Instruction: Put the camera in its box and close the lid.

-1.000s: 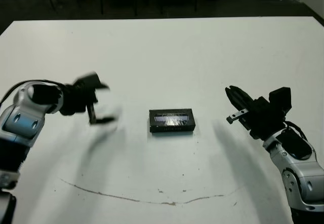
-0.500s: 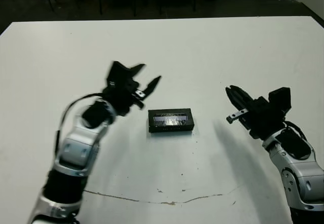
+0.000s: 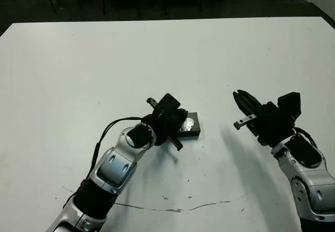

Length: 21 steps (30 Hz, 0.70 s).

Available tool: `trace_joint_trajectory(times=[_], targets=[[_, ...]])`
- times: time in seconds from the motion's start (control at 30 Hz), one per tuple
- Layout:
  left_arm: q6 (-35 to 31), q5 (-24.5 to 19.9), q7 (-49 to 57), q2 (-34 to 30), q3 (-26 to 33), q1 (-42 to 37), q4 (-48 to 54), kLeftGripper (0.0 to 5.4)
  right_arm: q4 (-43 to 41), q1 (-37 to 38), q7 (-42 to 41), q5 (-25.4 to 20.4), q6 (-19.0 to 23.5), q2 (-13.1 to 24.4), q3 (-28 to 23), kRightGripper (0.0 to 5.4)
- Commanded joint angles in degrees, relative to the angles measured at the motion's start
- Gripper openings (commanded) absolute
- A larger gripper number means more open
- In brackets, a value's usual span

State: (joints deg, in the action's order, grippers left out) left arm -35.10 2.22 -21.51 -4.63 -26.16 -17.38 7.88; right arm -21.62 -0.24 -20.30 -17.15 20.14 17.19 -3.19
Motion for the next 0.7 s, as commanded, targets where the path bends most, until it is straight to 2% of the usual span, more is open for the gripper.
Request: trace_joint_trajectory(times=[0.03, 0.2, 0.43, 0.57, 0.7], targets=[[-2.8, 0.9, -0.5, -2.1, -1.2, 3.5, -3.5, 0.01, -0.2, 1.0, 0.3, 0.1, 0.8, -0.1, 0.1, 0.00], [-2.4, -0.4, -1.1, -2.4, 0.7, 4.6, -8.4, 0.01, -0.3, 1.1, 0.2, -0.1, 1.0, 0.0, 0.1, 0.00], [-4.3, -0.9, -0.2, -2.5, 3.5, 1.8, -16.2, 0.01, 0.2, 1.1, -0.3, -0.3, 0.4, 0.1, 0.1, 0.00], [-5.7, -2.4, -0.6, -2.8, 4.2, 1.6, -15.5, 0.01, 0.0, 1.2, -0.1, -0.3, 0.5, -0.1, 0.3, 0.00], [-7.5, -5.0, -1.0, -3.0, 6.0, 3.1, -12.2, 0.01, 1.1, 1.5, -1.2, -0.7, -1.4, -0.3, 0.4, 0.00]])
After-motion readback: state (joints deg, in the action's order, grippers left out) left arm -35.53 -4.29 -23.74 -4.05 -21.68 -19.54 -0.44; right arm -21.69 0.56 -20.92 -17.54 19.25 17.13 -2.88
